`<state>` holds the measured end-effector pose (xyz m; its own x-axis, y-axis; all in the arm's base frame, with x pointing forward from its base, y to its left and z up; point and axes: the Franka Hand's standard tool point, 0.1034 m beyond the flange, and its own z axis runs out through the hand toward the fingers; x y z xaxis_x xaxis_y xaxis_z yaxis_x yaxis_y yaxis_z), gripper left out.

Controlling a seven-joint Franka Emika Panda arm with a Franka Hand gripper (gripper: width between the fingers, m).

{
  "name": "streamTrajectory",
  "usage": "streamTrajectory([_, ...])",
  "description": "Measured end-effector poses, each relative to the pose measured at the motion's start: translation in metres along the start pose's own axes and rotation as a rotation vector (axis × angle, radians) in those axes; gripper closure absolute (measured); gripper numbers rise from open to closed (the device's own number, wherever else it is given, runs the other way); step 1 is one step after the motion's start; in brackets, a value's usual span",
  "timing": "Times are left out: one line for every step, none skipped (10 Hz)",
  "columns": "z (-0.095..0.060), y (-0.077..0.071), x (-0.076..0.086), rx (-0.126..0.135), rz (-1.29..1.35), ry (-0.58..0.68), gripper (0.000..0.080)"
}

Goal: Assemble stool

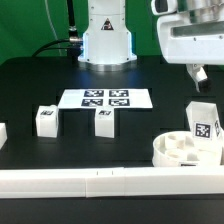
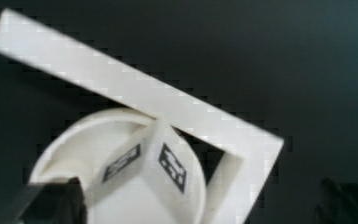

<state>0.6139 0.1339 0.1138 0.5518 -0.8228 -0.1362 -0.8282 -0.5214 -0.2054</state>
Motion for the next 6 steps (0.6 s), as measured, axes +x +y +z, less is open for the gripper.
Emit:
streamTrajectory([-0.0013,-0.0022,-0.0017,0.001,-0.031,-0.002,0.0151])
streamTrajectory([-0.0004,-0.0012,-0.0009,0.000,-0.115,-0.002,0.0151])
streamTrajectory([-0.0004,-0.0012,-0.0008,0.000,-0.180,-0.002,0.0151])
streamTrajectory([-0.0003,-0.0011,-0.0007,0.000,-0.257,-0.002,0.0151])
streamTrajectory([-0.0002,-0.0006,0.0000,-0.005,-0.359,0.002,0.0151])
streamTrajectory([0.0005,0.0008,0.0016,-0.021,-0.523,0.012,0.0151])
